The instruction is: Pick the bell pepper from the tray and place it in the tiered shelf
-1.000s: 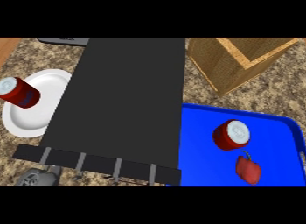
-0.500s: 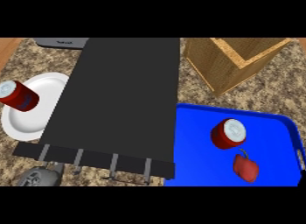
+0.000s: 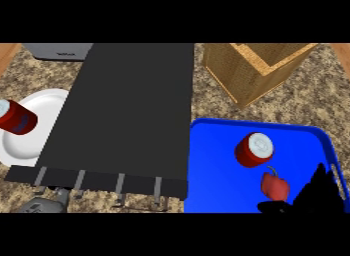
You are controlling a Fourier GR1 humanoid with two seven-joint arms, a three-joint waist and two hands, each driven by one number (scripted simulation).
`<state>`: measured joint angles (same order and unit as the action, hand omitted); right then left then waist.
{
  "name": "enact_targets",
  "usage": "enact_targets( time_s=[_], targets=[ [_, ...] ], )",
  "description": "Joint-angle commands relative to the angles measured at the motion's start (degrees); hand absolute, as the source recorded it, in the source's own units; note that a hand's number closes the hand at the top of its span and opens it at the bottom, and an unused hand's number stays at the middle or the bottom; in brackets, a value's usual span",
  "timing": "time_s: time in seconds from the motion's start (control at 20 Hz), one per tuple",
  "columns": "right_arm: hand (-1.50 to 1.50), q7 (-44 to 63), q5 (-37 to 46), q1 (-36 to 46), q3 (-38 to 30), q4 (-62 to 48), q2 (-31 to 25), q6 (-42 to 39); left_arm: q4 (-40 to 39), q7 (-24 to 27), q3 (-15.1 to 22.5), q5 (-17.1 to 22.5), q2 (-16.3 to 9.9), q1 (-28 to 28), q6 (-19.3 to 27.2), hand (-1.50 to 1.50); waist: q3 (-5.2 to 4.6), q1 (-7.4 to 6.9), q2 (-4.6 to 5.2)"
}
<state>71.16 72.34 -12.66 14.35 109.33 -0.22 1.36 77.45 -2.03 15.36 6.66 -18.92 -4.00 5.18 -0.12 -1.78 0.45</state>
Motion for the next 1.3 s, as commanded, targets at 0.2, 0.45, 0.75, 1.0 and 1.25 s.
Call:
enact_targets(
  time_s=[0.2, 0.45, 0.75, 1.0, 1.25],
  targets=[
    [-1.50, 14.05, -0.49, 9.73, -1.45, -6.45, 0.21, -5.39, -2.57, 0.99, -0.67, -0.60, 1.50, -0.25, 0.40, 0.00, 0.02, 1.32, -0.09],
    [-1.50, 14.05, -1.83, 9.04, -1.15, -9.93, 0.20, -2.93, -1.77, 0.87, -1.56, -0.67, 0.71, -0.04, -0.35, 0.00, 0.08, 1.52, -0.26],
    [-1.50, 14.05, -1.81, 9.08, -2.02, -12.35, 0.20, -3.70, -0.94, 3.11, -2.59, -0.32, -0.19, 2.58, -1.80, 0.00, 0.08, 1.47, -0.37],
    [-1.50, 13.81, -3.71, 11.43, -2.87, -15.58, 0.21, -2.43, -1.66, 0.49, -3.07, -0.33, 0.47, 0.50, -2.08, 0.00, 0.10, 1.65, -0.31],
    [1.50, 8.28, -5.14, 11.66, -4.16, -20.42, 0.22, 1.56, 0.47, -0.27, -4.42, -0.35, -1.01, 1.31, -3.40, 0.00, 0.14, 1.55, -0.39]
  ],
)
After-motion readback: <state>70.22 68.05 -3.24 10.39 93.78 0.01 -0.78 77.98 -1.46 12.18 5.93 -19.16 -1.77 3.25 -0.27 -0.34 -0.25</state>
